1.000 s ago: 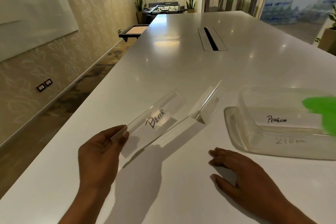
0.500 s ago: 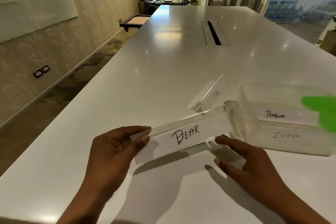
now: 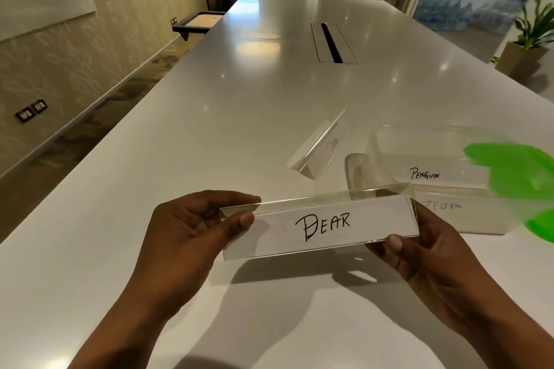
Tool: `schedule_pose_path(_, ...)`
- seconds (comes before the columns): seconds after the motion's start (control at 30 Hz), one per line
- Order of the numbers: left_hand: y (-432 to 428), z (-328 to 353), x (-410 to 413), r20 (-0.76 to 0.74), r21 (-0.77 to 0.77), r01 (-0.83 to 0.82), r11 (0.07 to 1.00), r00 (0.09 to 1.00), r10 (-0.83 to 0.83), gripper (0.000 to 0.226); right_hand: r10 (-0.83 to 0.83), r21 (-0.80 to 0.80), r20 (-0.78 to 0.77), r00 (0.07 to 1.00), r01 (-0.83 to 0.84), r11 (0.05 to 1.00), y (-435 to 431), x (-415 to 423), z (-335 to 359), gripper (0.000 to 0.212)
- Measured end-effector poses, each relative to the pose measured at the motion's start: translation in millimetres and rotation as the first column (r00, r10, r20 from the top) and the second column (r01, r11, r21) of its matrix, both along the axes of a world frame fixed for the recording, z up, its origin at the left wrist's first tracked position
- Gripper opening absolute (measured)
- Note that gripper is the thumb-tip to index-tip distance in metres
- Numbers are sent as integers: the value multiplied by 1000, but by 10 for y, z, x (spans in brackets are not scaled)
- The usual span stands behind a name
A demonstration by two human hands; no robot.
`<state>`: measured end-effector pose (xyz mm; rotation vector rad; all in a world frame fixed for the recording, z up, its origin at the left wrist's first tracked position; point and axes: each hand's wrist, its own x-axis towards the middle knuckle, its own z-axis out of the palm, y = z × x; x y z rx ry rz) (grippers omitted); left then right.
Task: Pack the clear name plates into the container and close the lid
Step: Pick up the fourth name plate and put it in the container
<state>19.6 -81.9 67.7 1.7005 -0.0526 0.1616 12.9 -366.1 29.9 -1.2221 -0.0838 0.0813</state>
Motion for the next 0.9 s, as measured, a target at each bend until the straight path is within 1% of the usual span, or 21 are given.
schedule_pose_path(0.1,-40,3,6,11,4,13,1000,1000,-13,21,-32,-10,3,999,32,999,-21,-29,-7,73)
schedule_pose_path(0.13,-54,0,12,13,0,19,1000,1000,-19,21,-42,8,3,999,42,999,-18,-39,-2,72)
schedule_pose_path(0.23,-117,-15,36,11,-25,36,999,999,-35,20,-39,122,-4,999,39,992,11,-77,19,56)
schedule_pose_path(0.3,-170,-35,56,11,-47,41,998,999,-41,19,-32,169,-15,999,34,985,31,-104,27,50)
schedule_pose_path(0.4,-225,-70,79,-3,-95,39,995,999,-40,18,-28,195,-44,999,36,980,37,-122,22,53)
schedule_pose_path(0.5,-248,-97,85,-5,-95,43,995,999,-44,16,-39,183,-70,997,51,982,11,-130,4,57)
schedule_pose_path(0.7,-276,-119,69,16,-96,55,994,998,-54,19,-45,251,-42,998,54,966,0,-117,-40,59)
schedule_pose_path(0.8,-299,-138,65,16,-141,59,988,998,-57,31,-58,260,-54,997,70,963,-2,-95,-70,59)
schedule_pose_path(0.9,-309,-150,49,1,-208,68,976,998,-70,48,-100,297,-73,992,117,948,-11,-75,-90,45)
